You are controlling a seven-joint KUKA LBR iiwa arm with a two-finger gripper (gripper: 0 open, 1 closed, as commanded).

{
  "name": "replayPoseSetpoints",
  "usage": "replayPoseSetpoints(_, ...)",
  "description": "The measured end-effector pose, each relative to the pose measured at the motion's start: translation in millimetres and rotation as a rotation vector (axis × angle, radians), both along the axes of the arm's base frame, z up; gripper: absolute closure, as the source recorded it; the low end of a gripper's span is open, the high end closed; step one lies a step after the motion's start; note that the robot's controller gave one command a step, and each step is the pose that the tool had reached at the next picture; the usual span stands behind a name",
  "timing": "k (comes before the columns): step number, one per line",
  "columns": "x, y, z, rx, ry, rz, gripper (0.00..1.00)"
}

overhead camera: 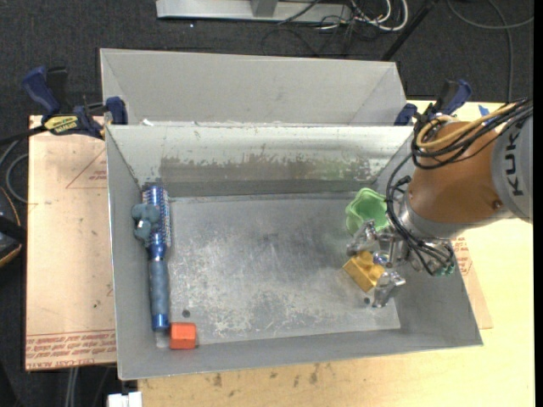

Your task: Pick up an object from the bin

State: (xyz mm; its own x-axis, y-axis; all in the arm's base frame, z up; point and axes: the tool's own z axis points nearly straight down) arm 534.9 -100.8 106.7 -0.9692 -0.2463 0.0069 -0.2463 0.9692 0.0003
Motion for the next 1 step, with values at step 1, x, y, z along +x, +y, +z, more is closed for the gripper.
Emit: replayPoseSetpoints(1,3.8,5.9,1.6,0.003,-0.007,0.01,1.0)
